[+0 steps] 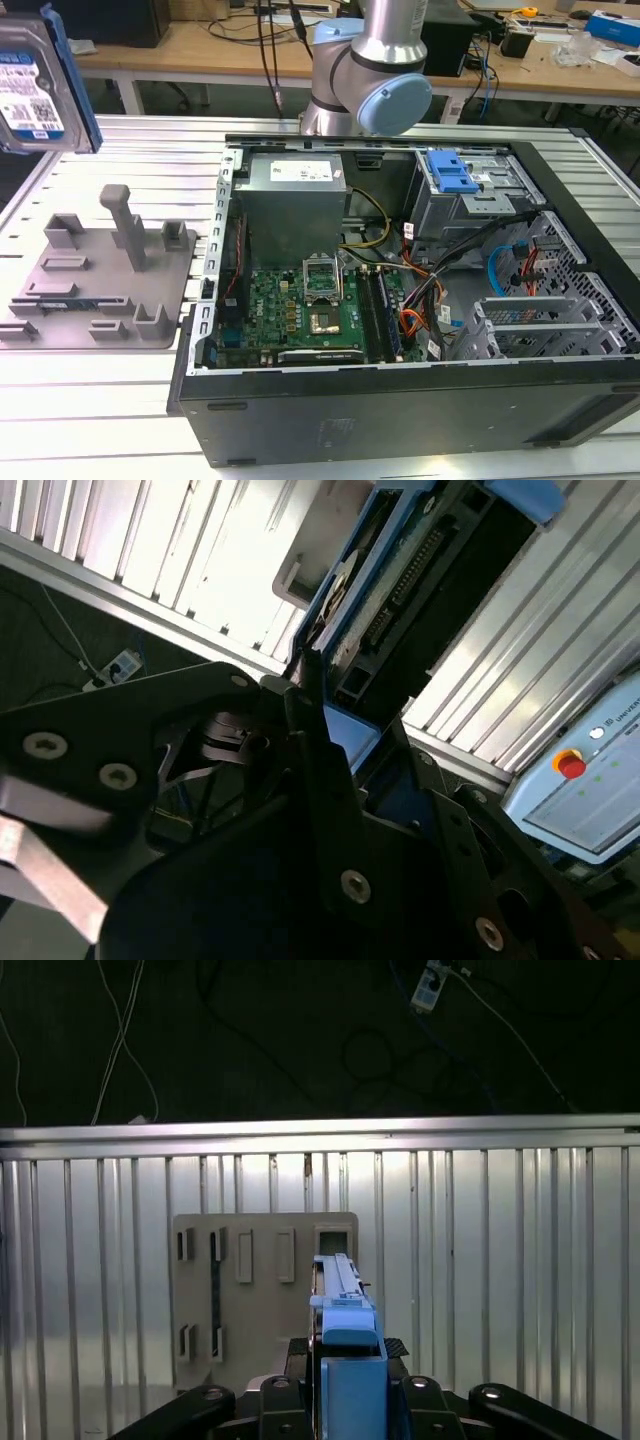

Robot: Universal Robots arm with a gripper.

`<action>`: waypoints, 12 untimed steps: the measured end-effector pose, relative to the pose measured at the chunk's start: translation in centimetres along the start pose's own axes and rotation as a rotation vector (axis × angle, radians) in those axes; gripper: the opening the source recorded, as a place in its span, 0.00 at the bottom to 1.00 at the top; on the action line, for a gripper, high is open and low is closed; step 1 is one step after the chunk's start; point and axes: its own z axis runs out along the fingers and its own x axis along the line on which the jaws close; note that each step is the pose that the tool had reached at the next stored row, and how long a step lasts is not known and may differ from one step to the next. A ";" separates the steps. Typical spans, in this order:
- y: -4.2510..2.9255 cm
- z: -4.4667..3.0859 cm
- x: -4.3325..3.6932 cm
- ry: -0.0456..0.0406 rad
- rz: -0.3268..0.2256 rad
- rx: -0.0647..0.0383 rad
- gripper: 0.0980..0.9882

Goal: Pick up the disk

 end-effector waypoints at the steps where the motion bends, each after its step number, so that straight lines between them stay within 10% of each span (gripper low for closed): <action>1: 0.00 -0.43 0.03 -0.0009 0.000 0.000 0.30; 12: -0.01 -1.04 0.21 -0.0106 0.000 0.000 0.30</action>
